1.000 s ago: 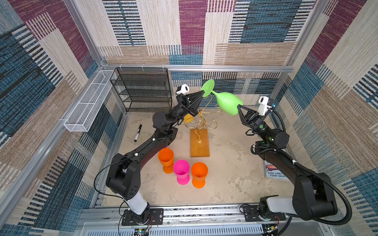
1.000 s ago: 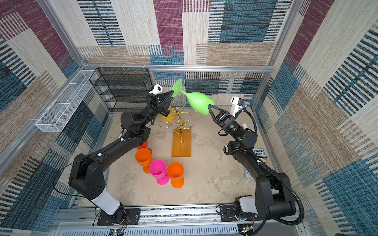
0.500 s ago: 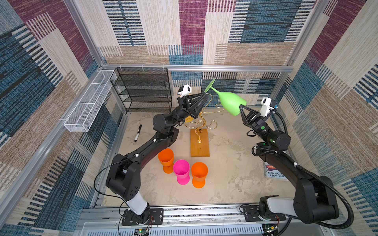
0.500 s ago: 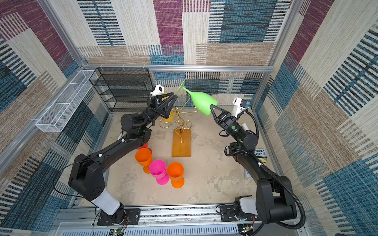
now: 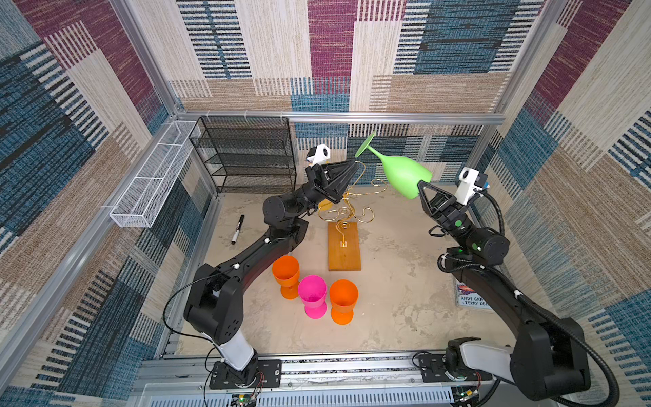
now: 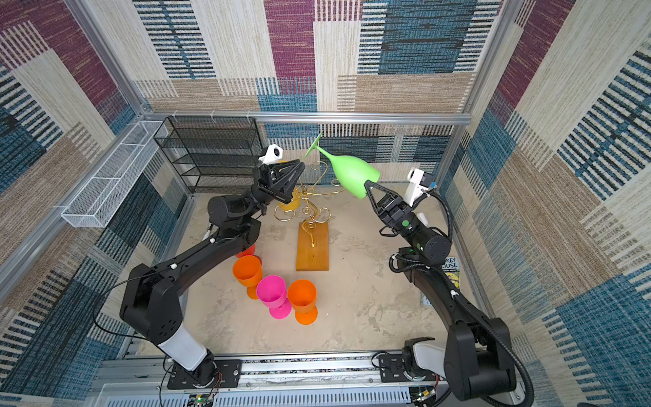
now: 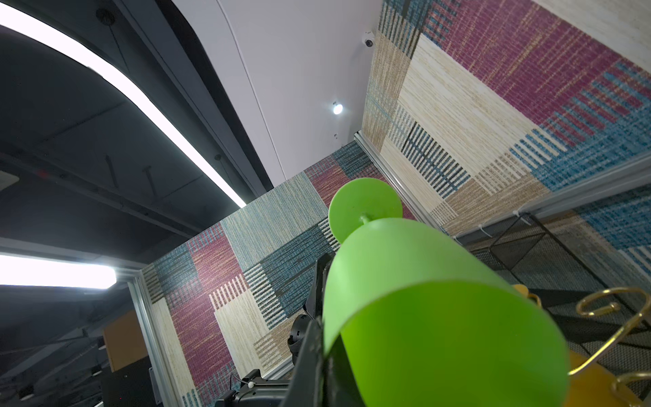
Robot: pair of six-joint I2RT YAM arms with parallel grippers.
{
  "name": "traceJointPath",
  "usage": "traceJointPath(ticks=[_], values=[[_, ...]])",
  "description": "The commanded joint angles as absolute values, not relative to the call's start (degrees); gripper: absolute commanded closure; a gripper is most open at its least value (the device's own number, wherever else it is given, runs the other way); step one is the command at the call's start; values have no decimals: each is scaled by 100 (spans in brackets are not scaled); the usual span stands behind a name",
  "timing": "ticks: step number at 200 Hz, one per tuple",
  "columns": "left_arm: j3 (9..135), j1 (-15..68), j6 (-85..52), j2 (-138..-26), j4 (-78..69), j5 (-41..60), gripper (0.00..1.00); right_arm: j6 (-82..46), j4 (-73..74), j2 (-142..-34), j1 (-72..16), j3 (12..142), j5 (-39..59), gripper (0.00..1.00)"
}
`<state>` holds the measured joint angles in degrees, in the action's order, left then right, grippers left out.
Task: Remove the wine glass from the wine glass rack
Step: 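Open the left gripper and withdraw it while the right gripper carries the green glass away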
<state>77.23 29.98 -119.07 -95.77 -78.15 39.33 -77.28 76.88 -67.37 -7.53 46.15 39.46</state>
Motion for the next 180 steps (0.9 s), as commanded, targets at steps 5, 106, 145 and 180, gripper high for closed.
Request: traceJointPath(ticks=[5,106,145,180], values=[[7921,2997,-11575,-9460,-8071,4280,76,-5629,5537,-5933,-746,5104,3788,100],[8417,2906,-8613,-8561,-4975,5611,66,-2302,-3743,-5324,-747,8378,317,100],[8790,2748,-5702,-7666,-1184,5252,61,-2129,-5009,-5521,-745,8224,527,100],[9231,2707,-3352,-6926,1511,3466,55,-1943,-5783,-5637,-760,7616,943,100]])
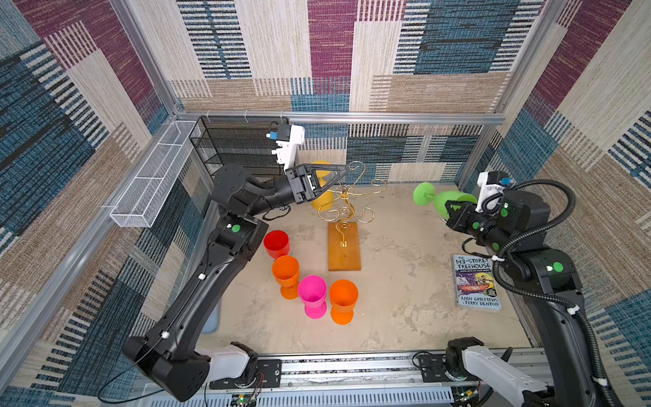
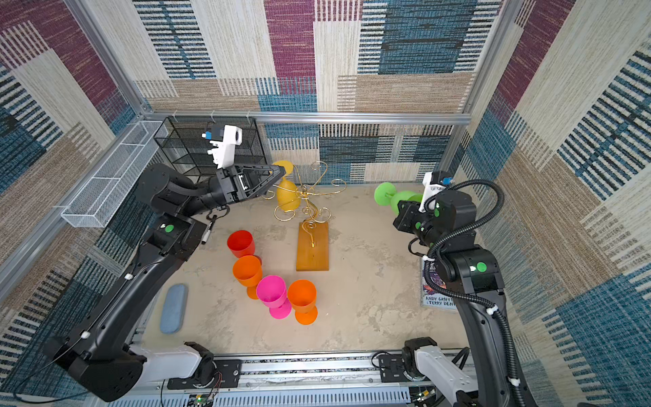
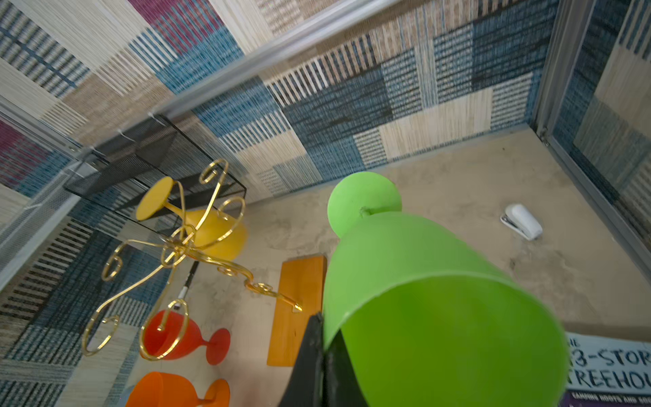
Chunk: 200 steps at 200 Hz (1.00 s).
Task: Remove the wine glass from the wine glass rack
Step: 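Open the left gripper and withdraw it while the right gripper carries the green glass away, then lower the green glass with the right gripper onto the table near the orange glass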
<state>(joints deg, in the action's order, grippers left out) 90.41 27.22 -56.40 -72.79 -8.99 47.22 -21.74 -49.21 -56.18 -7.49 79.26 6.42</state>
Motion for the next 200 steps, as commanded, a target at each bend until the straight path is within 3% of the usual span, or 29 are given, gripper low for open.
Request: traceJointPath(ticks=[1,25,88,133,200], values=[[9230,2707,-3333,-6913,1547,3425,55,-1947,-5792,-5635,-767,7592,968,100],[9167,2681,-2859,-6583,1862,2657,52,-2054,-5994,-5633,-1130,7132,1057,100],[9106,2646,-2663,-6478,2012,2408,52,-2969,-6359,-6516,-3714,6671,247,100],[9019,2619,-2584,-6390,2053,2305,52,-3076,-6258,-7101,-4375,6782,207,100],[8904,2525,-2592,-6321,2048,2336,52,-3034,-6099,-7664,-4686,7066,131,100]])
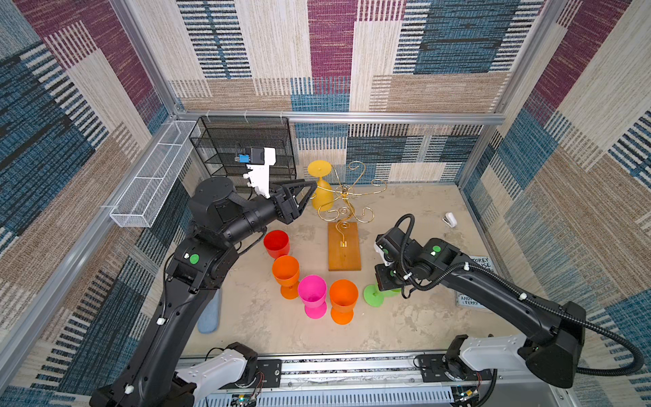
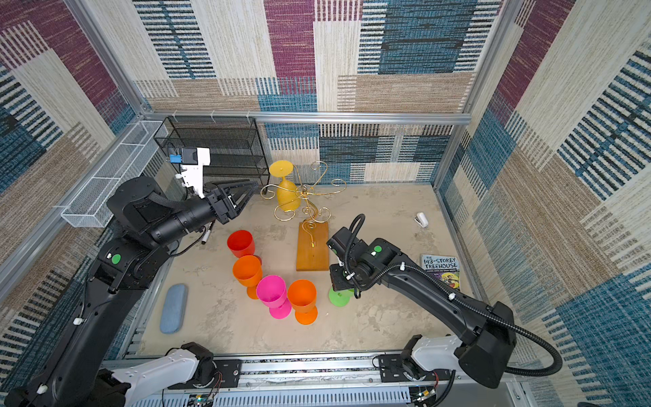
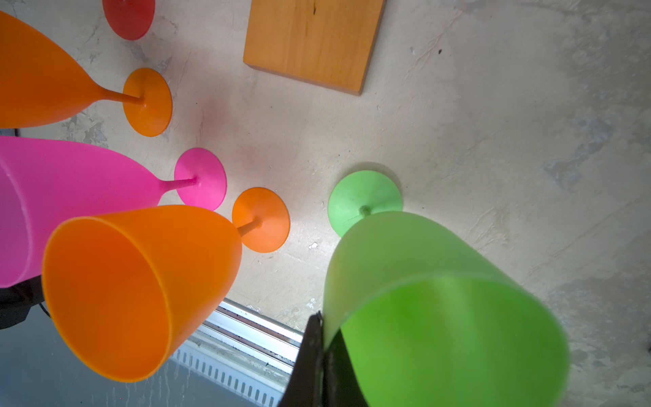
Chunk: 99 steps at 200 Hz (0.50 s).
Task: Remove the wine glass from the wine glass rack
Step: 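Lower the green glass with the right gripper onto the table near the orange glass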
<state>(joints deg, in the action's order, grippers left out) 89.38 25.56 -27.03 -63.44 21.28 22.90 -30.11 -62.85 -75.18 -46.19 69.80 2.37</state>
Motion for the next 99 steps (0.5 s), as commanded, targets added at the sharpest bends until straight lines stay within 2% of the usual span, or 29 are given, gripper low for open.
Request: traceJointPath(ticks=[1,57,99], values=[[8903,2524,-2592,-6325,2048,2337,52,-3033,-6095,-7668,-4690,7066,131,100],[8827,2419,-2703,-6372,1961,2516,52,-2943,-6077,-7899,-4825,7214,147,100],[8770,2351,-2799,-6387,1901,2584,51,-2874,-6009,-7925,-4866,7355,244,80]])
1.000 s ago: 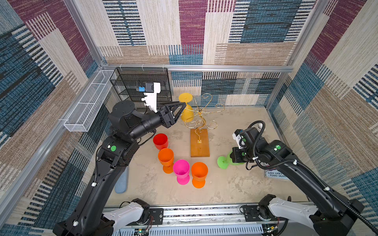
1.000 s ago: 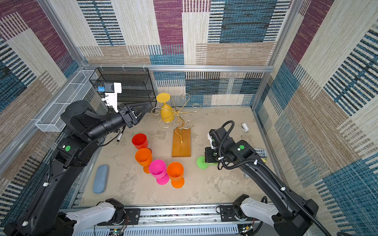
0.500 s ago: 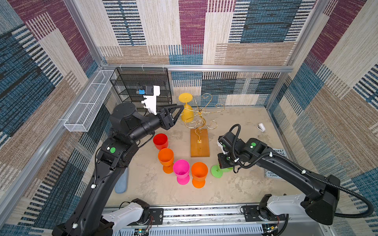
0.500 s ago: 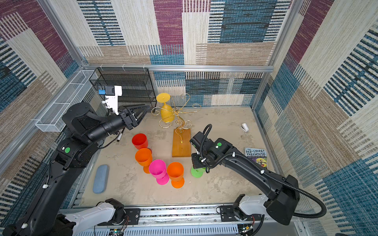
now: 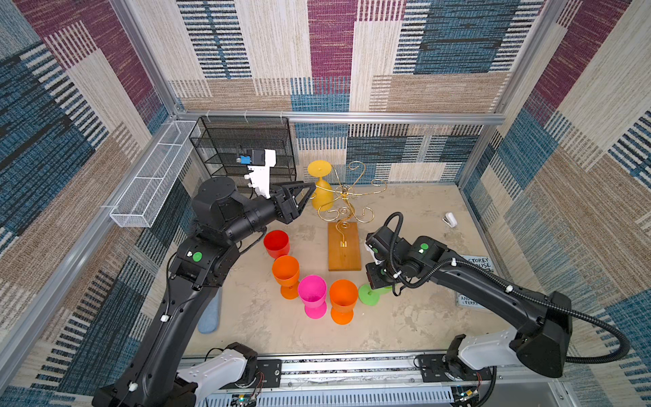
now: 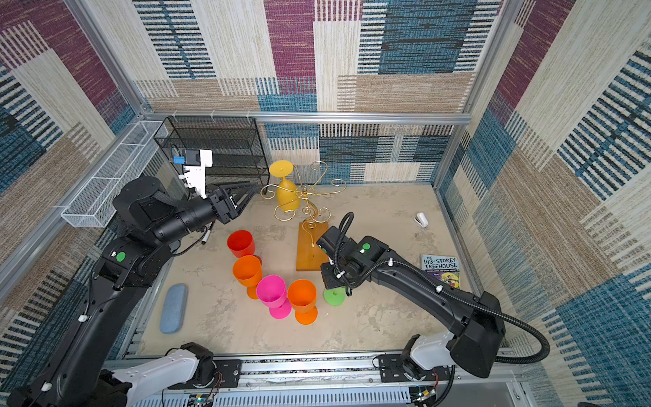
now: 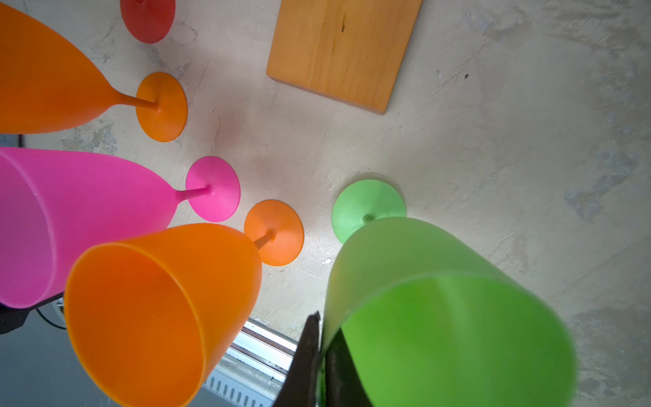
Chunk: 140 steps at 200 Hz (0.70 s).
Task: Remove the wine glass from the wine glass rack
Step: 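Lower the green glass with the right gripper onto the table near the orange glass, then release and raise the right gripper while the left gripper reaches the yellow glass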
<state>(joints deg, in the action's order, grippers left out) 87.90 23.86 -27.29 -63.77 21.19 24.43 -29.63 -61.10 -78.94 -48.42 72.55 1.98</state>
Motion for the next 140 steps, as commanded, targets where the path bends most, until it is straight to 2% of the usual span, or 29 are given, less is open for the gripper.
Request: traceJointPath(ticks=[1,27,77,111,140], values=[[8771,2349,-2801,-6388,1900,2588,52,-2874,-6010,-7922,-4863,7360,245,80],[8778,2312,-2823,-6387,1894,2619,51,-2855,-6044,-7926,-4870,7348,212,74],[8788,2220,-2952,-6450,1834,2724,51,-2913,-5783,-7501,-4873,7428,391,70],[8808,1867,-3670,-6766,1441,3448,51,-2994,-5489,-6964,-4877,7334,447,69],[8669,1306,-4514,-7116,724,4106,51,-3205,-5414,-6343,-4869,7240,-265,63]])
